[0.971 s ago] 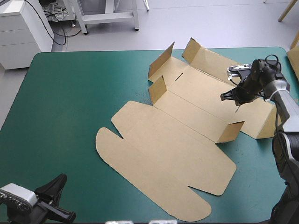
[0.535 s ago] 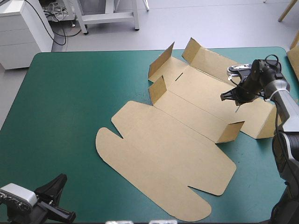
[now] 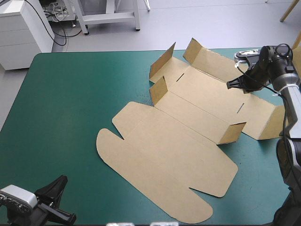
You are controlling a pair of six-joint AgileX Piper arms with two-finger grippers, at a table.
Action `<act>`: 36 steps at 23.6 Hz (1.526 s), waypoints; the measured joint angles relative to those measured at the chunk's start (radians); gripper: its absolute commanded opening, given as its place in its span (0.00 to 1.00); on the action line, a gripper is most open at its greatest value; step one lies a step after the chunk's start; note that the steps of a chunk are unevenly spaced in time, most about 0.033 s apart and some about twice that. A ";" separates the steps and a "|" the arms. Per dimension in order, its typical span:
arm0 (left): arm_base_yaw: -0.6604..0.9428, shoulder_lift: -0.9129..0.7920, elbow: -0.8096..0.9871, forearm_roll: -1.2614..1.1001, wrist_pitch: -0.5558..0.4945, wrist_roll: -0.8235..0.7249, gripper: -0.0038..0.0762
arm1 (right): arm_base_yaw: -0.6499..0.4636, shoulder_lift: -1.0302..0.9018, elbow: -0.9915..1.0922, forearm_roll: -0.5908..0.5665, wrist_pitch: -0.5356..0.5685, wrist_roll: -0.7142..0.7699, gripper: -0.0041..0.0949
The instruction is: Fold the box
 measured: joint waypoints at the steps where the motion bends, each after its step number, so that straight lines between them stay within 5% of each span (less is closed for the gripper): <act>1: 0.000 0.000 0.000 0.000 0.000 0.000 0.04 | 0.000 -0.013 -0.002 -0.001 0.003 0.005 0.02; 11: 0.000 0.000 0.000 0.000 0.000 0.000 0.04 | 0.000 -0.239 0.003 -0.001 0.017 0.087 0.02; 27: 0.000 0.000 0.000 0.000 0.000 0.000 0.04 | 0.000 -0.579 0.468 0.044 0.023 0.102 0.04; 31: 0.000 0.000 0.000 0.000 0.000 0.000 0.04 | 0.000 -0.624 0.499 0.100 0.023 0.103 0.18; 36: 0.000 0.000 0.000 0.000 0.000 0.000 0.04 | 0.000 -0.641 0.516 0.150 0.023 0.151 0.62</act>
